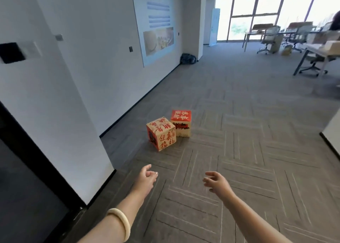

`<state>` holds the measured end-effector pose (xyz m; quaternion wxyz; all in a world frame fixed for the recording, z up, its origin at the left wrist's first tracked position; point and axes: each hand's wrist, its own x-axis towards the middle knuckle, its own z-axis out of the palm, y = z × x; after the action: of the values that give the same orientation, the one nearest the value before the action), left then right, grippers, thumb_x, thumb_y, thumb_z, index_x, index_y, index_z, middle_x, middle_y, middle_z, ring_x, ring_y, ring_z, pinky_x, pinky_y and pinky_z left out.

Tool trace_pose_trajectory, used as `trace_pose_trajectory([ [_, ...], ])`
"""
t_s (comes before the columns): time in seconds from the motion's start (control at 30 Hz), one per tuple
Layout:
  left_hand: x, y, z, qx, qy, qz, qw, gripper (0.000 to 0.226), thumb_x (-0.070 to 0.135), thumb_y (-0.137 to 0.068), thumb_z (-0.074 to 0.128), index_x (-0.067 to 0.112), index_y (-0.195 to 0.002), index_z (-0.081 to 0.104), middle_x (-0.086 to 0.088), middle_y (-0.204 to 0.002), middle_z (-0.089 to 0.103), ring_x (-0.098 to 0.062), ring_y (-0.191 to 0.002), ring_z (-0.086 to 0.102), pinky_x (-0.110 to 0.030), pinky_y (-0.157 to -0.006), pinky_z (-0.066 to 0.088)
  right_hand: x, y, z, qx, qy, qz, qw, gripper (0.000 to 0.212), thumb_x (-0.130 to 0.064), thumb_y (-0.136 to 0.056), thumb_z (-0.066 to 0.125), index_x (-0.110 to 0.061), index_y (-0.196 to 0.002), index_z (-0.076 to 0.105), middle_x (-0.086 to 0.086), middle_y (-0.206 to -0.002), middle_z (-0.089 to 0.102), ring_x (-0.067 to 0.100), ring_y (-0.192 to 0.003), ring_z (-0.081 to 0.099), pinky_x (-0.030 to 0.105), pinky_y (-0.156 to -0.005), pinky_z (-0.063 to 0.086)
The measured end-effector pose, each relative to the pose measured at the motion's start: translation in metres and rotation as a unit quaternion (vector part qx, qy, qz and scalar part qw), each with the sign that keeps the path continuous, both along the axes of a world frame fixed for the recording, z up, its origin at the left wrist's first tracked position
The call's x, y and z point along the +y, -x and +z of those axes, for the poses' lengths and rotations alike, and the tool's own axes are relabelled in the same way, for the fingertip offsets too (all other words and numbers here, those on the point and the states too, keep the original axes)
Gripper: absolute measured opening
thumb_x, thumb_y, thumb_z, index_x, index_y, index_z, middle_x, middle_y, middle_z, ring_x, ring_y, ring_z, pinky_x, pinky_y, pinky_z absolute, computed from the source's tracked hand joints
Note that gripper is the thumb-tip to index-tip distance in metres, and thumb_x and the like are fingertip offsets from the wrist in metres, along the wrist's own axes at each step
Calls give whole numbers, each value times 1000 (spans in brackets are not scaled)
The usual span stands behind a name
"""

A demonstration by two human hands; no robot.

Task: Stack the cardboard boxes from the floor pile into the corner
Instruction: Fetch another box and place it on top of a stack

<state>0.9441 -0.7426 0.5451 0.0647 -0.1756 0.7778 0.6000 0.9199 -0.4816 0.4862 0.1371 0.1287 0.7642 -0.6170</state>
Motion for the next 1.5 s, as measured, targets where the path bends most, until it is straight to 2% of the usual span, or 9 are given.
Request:
trace_pose_trajectory([
  [0.2,23,172,-12,-15,-6,26,1000,47,18,-95,51,15,-139,36,-2,-114,52,-17,-103,54,-29,-81,47,17,180,3,-8,-20,10,1000,24,-21,-92,57,-18,-115,53,4,-106,64,17,-93,63,24,-66,48],
  [0.37,8,286,-14,-31,2,41,999,48,20,-94,52,18,-140,36,-7,-129,50,-20,-113,52,-33,-90,49,1,312,11,-13,-45,25,999,28,-18,-91,59,-13,-119,55,6,-103,65,17,-87,63,24,-67,47],
  [0.63,-77,467,-51,-74,19,76,994,51,19,-95,52,14,-142,34,-9,-128,50,-22,-110,53,-35,-86,49,-53,489,-16,-49,-69,25,996,27,-19,-91,58,-13,-117,55,6,-106,65,18,-90,64,26,-70,48],
  [0.73,-101,534,-58,-98,21,69,993,53,20,-94,53,15,-142,32,-8,-128,50,-20,-103,54,-34,-86,49,-68,545,-23,-76,-77,13,994,30,-19,-91,59,-12,-119,55,6,-105,65,17,-87,64,25,-65,48],
  [0.97,-118,686,-70,-121,30,46,991,56,20,-93,54,15,-143,29,-10,-131,48,-24,-113,51,-34,-86,48,-81,676,-39,-114,-95,1,989,30,-21,-90,59,-12,-120,57,4,-103,65,17,-86,64,27,-70,49],
  [1.13,-117,789,-111,-154,20,69,985,58,21,-93,55,16,-144,28,-11,-134,46,-26,-118,50,-37,-90,48,-82,798,-75,-141,-116,24,983,30,-22,-91,59,-14,-120,57,2,-103,65,16,-84,62,29,-70,49],
  [1.37,-115,924,-194,-224,1,160,962,65,26,-91,58,18,-146,24,-11,-138,43,-27,-121,48,-42,-98,45,-94,989,-143,-188,-176,133,957,32,-22,-92,57,-13,-122,55,1,-107,61,15,-84,62,20,-57,46],
  [1.43,-114,954,-222,-241,7,165,956,67,29,-89,60,21,-146,24,-10,-138,42,-26,-121,47,-46,-101,43,-97,1030,-168,-204,-197,160,946,34,-25,-91,58,-13,-123,55,1,-111,62,16,-89,62,21,-59,46],
  [1.5,-113,978,-252,-262,10,170,950,68,31,-88,61,24,-145,24,-7,-139,41,-25,-121,48,-42,-99,44,-101,1063,-197,-216,-220,184,933,34,-26,-92,57,-14,-123,55,2,-115,60,17,-94,60,23,-66,46],
])
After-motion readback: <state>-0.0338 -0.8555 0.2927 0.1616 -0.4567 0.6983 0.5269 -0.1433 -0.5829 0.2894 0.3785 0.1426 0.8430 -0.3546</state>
